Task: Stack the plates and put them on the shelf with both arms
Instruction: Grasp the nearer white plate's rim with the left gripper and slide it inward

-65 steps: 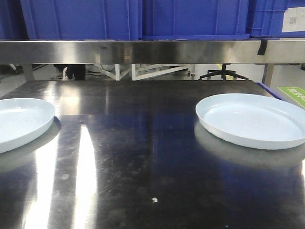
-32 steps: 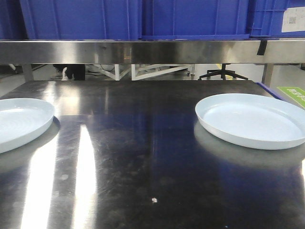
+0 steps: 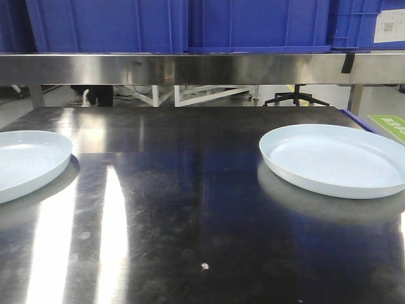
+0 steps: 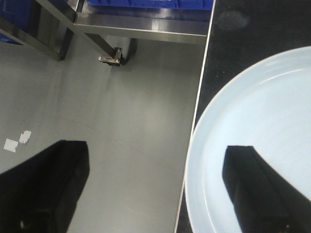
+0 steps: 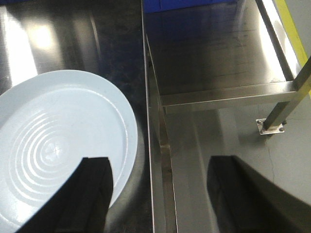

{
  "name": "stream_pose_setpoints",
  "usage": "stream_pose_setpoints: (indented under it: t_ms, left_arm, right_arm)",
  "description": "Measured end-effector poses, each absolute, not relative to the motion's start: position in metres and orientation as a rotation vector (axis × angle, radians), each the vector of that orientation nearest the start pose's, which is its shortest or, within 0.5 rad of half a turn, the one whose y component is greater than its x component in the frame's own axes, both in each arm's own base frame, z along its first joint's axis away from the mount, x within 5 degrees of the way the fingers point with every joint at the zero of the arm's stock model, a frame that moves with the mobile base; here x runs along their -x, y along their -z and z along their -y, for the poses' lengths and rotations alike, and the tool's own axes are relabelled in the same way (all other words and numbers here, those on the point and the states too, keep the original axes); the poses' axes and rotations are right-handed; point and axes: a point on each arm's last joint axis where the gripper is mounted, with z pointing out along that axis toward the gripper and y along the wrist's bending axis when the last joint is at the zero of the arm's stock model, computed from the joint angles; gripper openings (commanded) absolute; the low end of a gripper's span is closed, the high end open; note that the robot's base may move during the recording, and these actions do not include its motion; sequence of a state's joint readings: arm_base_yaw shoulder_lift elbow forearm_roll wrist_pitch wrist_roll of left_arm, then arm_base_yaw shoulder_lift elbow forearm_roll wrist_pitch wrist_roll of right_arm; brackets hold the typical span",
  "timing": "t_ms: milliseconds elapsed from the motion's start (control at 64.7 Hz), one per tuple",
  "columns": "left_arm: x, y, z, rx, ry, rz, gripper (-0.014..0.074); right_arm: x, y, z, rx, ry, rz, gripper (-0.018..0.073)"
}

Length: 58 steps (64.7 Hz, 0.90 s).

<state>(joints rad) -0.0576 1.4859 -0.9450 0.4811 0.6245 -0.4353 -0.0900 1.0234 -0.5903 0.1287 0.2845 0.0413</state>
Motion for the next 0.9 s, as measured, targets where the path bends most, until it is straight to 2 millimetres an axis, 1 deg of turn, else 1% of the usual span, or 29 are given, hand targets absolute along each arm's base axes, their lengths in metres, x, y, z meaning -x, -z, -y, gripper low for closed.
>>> stream_pose_setpoints:
  t_ms: [325, 464, 572, 664, 711, 742, 804, 850, 881, 896]
  left_arm:
    - [-0.308, -0.21, -0.006, 0.062, -0.317, -2.662, 0.0601]
    - [-0.311, -0.202, -0.005, 0.058, -0.316, -2.684, 0.0601]
    - [-0.315, -0.201, -0.006, 0.063, -0.308, -2.678, 0.0601]
    - [-0.318, -0.198, -0.009, 0.101, -0.283, -2.675, 0.0599]
    - [-0.318, -0.198, -0.011, 0.12, -0.274, -2.672, 0.058]
    - [-0.319, -0.198, -0.012, 0.133, -0.267, -2.669, 0.055]
    - [-0.319, -0.197, -0.014, 0.154, -0.257, -2.667, 0.0409]
    - [-0.32, -0.196, -0.015, 0.166, -0.25, -2.668, 0.0261]
    - [-0.32, -0.195, -0.015, 0.169, -0.246, -2.668, 0.0092]
    - [-0.32, -0.195, -0.015, 0.173, -0.243, -2.669, 0.0057]
  right_arm:
    - [-0.202, -0.266, 0.015, -0.26, -0.082, -2.185, 0.0528]
    - [-0.202, -0.266, 0.015, -0.26, -0.082, -2.193, 0.0528]
    - [-0.202, -0.266, 0.015, -0.26, -0.083, -2.196, 0.0528]
    - [-0.202, -0.266, 0.015, -0.26, -0.083, -2.199, 0.0528]
    - [-0.202, -0.266, 0.015, -0.26, -0.083, -2.199, 0.0528]
    - [-0.202, -0.266, 0.015, -0.26, -0.083, -2.199, 0.0528]
    - [-0.202, -0.266, 0.015, -0.26, -0.083, -2.2, 0.0528]
    - [-0.202, -0.266, 0.015, -0.26, -0.083, -2.2, 0.0528]
    - [-0.202, -0.266, 0.015, -0.26, -0.083, -2.2, 0.0528]
    - [-0.202, -0.266, 0.015, -0.26, -0.083, -2.2, 0.0528]
